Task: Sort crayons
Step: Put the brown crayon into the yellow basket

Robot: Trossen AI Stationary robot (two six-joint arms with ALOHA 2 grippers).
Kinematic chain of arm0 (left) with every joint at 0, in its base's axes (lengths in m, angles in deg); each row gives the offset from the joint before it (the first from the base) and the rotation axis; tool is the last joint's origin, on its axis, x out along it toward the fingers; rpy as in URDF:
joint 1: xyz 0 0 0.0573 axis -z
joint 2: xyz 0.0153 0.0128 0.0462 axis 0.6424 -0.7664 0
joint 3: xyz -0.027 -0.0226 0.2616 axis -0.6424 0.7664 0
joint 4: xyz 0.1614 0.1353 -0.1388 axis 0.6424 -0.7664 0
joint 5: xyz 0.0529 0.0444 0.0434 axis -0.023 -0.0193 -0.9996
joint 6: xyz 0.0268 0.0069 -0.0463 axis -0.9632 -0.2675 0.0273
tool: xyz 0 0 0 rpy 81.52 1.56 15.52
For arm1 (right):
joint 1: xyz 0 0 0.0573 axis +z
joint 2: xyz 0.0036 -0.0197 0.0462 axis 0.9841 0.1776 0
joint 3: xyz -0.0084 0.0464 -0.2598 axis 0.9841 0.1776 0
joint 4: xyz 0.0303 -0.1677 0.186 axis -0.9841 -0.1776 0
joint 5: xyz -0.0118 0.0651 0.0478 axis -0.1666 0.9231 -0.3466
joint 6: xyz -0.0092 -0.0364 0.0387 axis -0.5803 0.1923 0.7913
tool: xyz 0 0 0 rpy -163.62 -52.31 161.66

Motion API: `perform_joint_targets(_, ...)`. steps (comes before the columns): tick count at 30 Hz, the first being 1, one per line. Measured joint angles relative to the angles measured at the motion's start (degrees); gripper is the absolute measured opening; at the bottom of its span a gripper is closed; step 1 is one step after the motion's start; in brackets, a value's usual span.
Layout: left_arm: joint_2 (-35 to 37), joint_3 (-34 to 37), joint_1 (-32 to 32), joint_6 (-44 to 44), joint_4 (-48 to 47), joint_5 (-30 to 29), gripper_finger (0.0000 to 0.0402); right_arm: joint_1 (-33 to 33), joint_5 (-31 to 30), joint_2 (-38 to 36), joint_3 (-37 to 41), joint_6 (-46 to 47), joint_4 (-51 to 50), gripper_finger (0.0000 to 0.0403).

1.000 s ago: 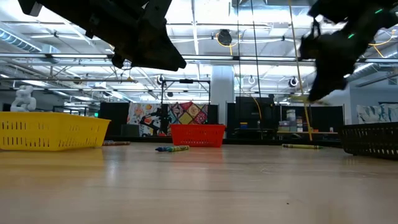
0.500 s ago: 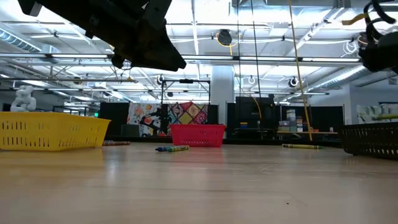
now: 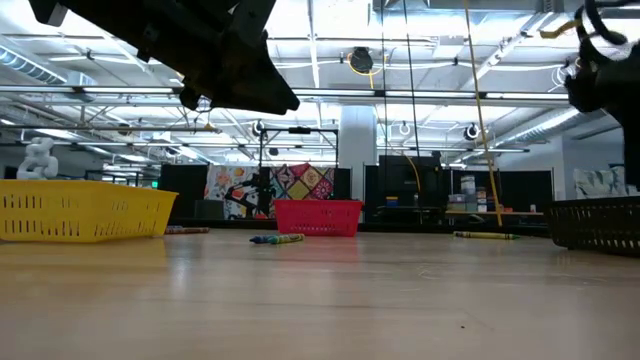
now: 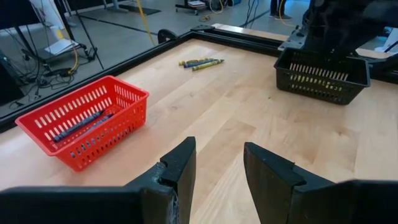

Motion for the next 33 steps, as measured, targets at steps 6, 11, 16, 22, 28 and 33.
perform_joint_targets(6,0.0,0.0,0.0,0.0,-0.02,0.4,0.0139,-0.53,-0.68,-0.5,-4.52,-21.01,22.72,0.0192)
perform_joint_targets(11,0.0,0.0,0.0,0.0,-0.02,0.43,0.0139,0.84,-0.7,3.73,-4.83,-54.33,48.67,0.0186)
perform_joint_targets(16,0.0,0.0,0.0,0.1,-0.02,0.79,0.0139,2.53,1.14,12.97,-4.83,-60.14,55.89,0.0177)
perform_joint_targets(22,0.0,0.0,0.0,0.13,0.49,2.7,0.0139,4.07,7.27,22.99,-12.87,-55.04,41.3,0.0175)
perform_joint_targets(28,0.0,-0.02,0.0,0.13,1.42,2.79,0.0139,7.63,13.07,30.57,-26.82,-39.85,15.67,0.0171)
perform_joint_targets(33,0.0,-0.02,0.0,0.15,1.42,2.79,0.0139,13.55,18.23,33.11,-28.18,-22.93,10.59,0.0171)
